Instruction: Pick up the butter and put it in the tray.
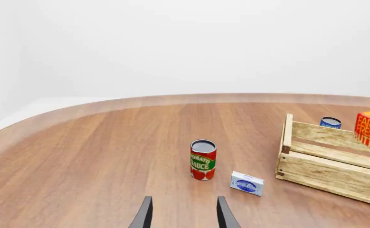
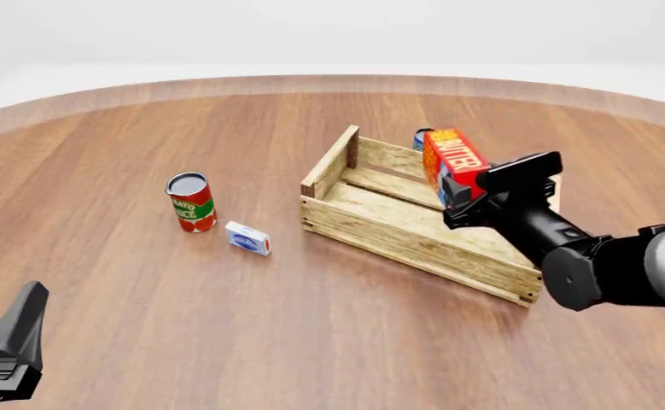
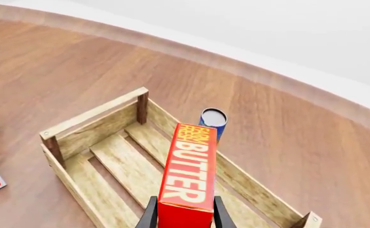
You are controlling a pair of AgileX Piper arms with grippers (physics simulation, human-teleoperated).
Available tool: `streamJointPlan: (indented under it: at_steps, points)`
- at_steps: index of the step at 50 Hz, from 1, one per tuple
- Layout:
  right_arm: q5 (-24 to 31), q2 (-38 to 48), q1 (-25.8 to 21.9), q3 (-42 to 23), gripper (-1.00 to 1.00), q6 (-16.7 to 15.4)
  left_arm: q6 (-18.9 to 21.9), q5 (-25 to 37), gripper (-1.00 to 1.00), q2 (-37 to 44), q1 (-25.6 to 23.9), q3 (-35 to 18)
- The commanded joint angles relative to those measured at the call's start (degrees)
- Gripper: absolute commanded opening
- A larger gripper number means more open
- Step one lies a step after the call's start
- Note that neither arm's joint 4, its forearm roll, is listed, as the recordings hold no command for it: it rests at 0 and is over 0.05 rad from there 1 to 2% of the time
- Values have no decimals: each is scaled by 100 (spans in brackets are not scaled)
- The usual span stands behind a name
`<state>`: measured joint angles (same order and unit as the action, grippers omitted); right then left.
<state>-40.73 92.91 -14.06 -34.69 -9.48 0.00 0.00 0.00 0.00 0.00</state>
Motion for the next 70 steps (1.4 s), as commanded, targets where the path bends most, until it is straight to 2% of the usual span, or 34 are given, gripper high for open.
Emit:
streamJointPlan:
  at_steps: [1, 59, 68, 69, 70]
  points:
    - [-179, 196, 23, -135, -100, 138, 0, 0, 100, 0, 0, 0]
    - [-410, 894, -18, -326, -100, 147, 0, 0, 100, 0, 0, 0]
    - [-356, 991, 88, -388, -100, 129, 0, 0, 100, 0, 0, 0]
    - [-347, 995, 81, -397, 100, 137, 0, 0, 100, 0, 0, 0]
    - [-325, 1003, 61, -413, 100, 157, 0, 0, 100, 0, 0, 0]
